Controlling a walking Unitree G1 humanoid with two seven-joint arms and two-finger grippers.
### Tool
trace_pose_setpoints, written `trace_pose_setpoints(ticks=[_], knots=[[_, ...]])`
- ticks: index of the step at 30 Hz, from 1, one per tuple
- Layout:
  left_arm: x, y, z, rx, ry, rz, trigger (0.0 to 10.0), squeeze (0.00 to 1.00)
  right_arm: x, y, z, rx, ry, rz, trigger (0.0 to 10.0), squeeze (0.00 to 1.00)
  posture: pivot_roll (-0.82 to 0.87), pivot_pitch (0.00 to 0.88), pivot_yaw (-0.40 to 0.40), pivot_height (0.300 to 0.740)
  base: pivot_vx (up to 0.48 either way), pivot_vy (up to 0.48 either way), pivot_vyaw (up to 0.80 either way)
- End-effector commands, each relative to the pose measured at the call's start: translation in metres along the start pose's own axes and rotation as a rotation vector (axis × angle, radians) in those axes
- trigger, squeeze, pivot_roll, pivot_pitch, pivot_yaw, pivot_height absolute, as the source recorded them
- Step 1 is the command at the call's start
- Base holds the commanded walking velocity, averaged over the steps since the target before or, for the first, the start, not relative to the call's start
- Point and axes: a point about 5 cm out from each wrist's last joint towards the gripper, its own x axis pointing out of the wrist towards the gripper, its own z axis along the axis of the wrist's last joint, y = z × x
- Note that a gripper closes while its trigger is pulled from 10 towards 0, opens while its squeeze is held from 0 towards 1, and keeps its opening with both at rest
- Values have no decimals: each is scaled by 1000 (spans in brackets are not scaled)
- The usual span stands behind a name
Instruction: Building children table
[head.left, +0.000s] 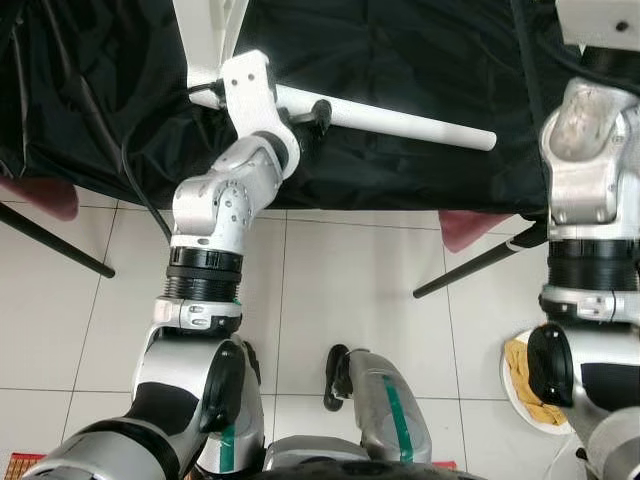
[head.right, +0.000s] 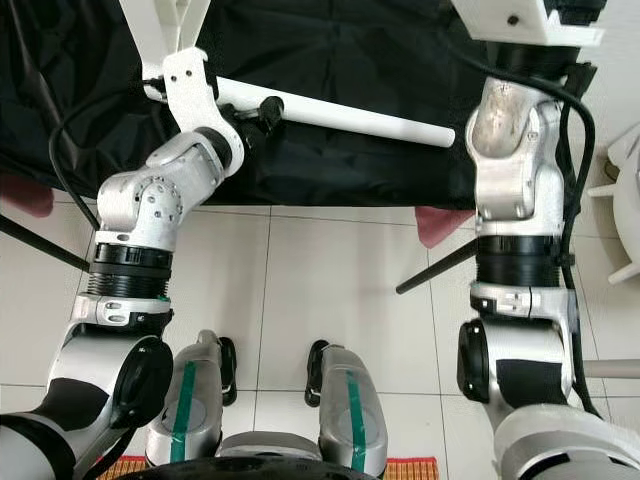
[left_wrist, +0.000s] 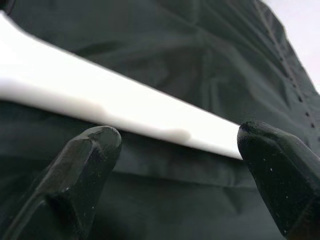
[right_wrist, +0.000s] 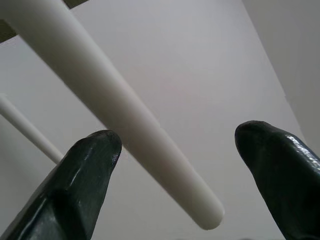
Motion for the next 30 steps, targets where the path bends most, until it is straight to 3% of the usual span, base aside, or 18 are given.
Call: trace_pose_setpoints(ticks=[1, 14, 30], knots=[[0, -11, -2, 6, 17, -140, 10000, 0, 1, -1, -3, -16, -2, -8, 10000, 0, 97, 127, -35, 740, 0, 0, 0], [-7, -21, 0, 16, 18, -185, 10000, 0, 16, 5, -14, -58, -3, -40, 10000, 0, 107, 166, -22, 740, 0, 0, 0], [-15, -26, 5, 35, 19, -216, 10000, 0, 55, 0, -9, -90, -95, -174, 10000, 0, 126, 185, -16, 740, 0, 0, 0]])
